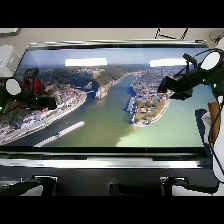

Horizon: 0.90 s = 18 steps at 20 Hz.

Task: Fold the clothes and pants, and hang the long-sleeved shirts on hangers.

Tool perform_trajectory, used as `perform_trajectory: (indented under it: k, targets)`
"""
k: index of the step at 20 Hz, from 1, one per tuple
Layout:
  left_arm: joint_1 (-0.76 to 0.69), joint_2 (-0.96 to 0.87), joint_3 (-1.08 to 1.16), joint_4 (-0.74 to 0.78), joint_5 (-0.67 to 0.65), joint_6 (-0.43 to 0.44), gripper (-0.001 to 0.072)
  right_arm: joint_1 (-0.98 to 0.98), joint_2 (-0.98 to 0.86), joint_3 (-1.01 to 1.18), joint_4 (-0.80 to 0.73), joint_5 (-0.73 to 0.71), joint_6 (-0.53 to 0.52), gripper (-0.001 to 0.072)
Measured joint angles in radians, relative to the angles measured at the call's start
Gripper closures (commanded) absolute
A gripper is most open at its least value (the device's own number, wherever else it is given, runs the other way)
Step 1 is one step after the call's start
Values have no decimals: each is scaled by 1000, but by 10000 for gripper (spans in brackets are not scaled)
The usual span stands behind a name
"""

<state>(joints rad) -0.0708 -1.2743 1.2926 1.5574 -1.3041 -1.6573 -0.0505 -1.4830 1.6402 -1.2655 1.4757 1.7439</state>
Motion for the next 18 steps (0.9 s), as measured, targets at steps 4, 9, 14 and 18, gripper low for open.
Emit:
perform_trajectory:
  k: [4, 9, 14, 18]
  targets:
    - [-1, -1, 0, -6, 126, -53, 5, 0, 0, 0, -3, -109, 0, 13]
    - [11, -43, 12, -39, 528, -110, 4, 0, -2, 0, -22, -273, -15, 14]
    - [277, -214, 204, -113, 463, -277, -7, 0, -4, 0, -28, -358, -69, 15]
    - [575, -309, 232, -340, 284, -295, -6, 0, -17, 0, -29, -307, -98, 16]
